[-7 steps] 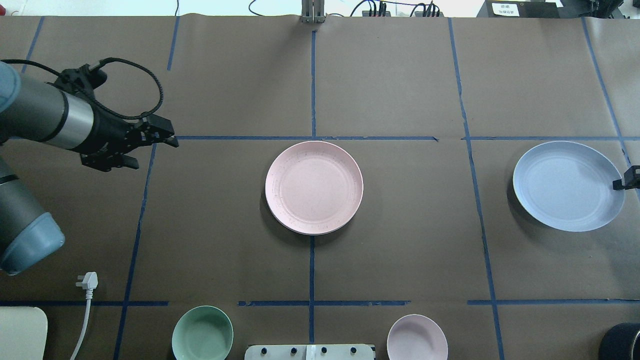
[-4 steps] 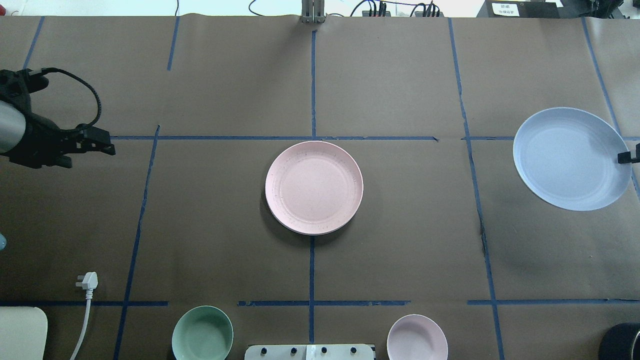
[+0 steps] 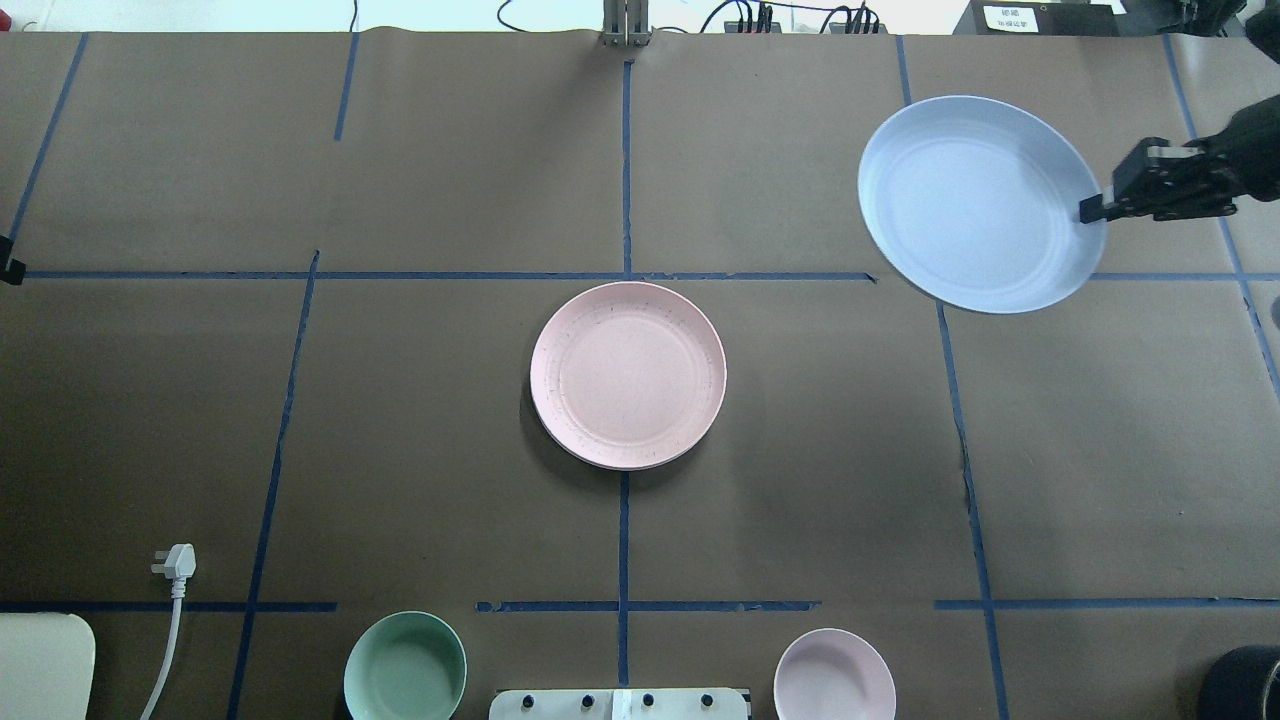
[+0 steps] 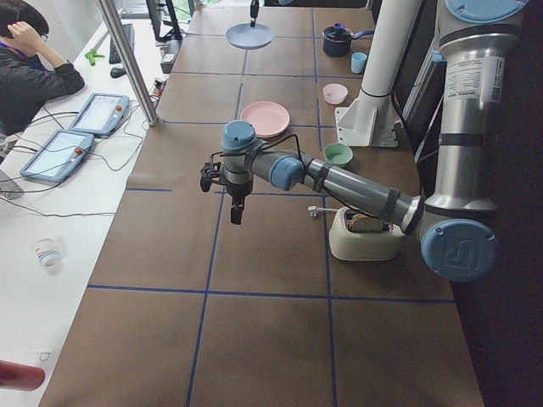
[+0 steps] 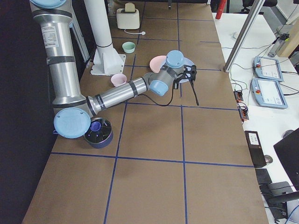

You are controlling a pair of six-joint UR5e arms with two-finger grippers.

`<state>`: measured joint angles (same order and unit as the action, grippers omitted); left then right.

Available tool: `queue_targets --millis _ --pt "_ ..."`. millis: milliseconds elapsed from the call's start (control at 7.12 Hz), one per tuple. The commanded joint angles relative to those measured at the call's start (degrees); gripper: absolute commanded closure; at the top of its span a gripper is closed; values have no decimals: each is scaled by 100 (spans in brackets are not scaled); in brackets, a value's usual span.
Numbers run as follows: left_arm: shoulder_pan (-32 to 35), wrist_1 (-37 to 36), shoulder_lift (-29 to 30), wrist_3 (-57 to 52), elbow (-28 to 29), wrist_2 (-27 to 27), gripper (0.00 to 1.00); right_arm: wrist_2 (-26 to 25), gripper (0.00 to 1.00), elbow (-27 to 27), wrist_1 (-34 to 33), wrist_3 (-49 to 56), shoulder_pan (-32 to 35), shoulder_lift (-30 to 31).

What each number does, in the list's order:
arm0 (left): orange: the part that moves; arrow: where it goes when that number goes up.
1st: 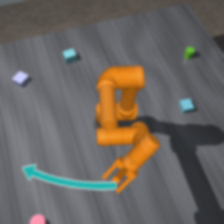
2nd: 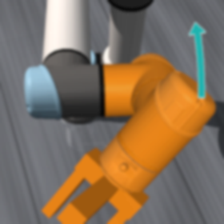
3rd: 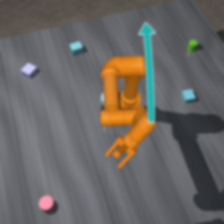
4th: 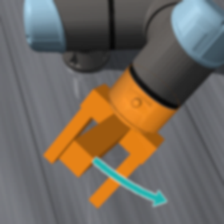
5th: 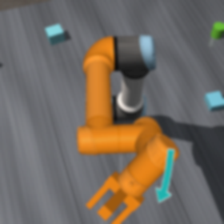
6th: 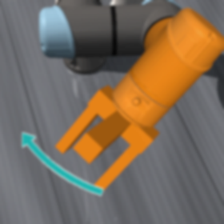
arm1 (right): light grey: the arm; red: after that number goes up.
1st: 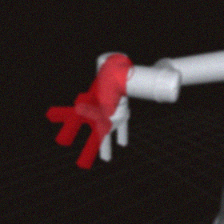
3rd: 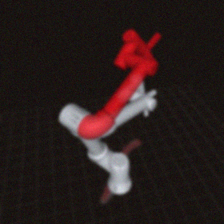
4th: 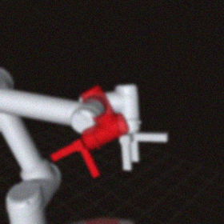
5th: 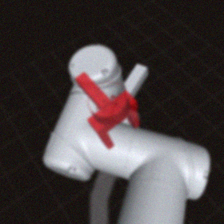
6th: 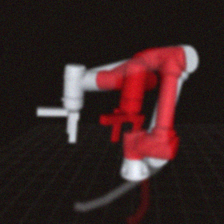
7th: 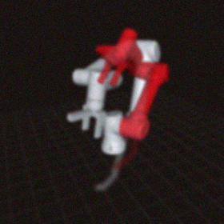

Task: Stack three plates with pink and blue
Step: 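Carry the light blue plate with the right gripper onto the pink plate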

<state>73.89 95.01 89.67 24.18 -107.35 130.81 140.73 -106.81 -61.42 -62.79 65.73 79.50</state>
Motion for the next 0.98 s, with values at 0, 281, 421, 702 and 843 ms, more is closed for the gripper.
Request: queue_targets --millis 0,281,421,702,843 --pt "590 9 -10 -1130 625 295 0 -990 100 -402 -1349 -452 -1022 -897" --pt "819 35 -11 -1731 997 427 0 -2054 100 -394 -1531 -1136 -2042 -1322" --pt "820 35 -11 -1741 1015 419 0 -2572 100 -350 -1540 -1209 -2638 -1367" --pt "820 44 -19 -1741 1041 419 0 -3024 98 -219 -1889 -1297 -3187 -1726" --pt "820 44 -19 -1741 1015 427 0 -3138 98 -79 -1943 -1289 -3267 -1789"
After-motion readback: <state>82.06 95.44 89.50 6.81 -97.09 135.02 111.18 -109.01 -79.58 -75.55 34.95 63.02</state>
